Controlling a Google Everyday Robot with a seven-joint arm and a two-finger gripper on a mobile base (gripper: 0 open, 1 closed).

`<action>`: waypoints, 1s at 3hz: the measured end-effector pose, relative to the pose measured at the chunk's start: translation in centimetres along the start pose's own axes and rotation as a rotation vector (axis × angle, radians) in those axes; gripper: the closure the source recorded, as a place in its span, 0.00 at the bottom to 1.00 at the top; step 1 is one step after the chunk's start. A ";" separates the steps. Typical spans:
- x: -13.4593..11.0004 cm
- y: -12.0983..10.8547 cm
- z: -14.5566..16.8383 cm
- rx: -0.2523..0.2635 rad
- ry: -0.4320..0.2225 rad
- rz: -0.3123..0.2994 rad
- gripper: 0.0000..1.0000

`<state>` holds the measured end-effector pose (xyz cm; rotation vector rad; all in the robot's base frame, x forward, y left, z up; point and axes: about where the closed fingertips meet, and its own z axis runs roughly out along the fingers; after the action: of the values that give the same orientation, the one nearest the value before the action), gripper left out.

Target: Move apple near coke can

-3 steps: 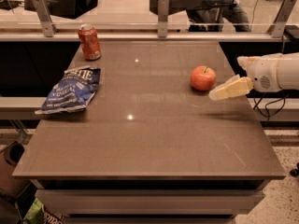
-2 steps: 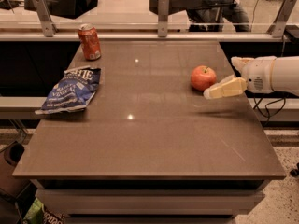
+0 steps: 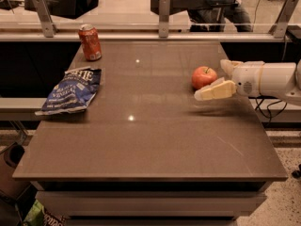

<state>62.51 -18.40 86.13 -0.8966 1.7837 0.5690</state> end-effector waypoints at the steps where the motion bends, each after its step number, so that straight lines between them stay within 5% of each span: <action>1: 0.3 0.5 1.4 -0.023 -0.015 0.010 0.00; 2: -0.1 0.7 2.4 -0.042 -0.024 0.004 0.02; 3: -0.1 0.8 2.5 -0.045 -0.024 0.004 0.19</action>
Offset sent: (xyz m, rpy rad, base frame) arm 0.0135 0.0282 -0.0068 0.0384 -0.0066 0.0542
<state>63.33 -16.01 85.30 -0.9141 1.7575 0.6218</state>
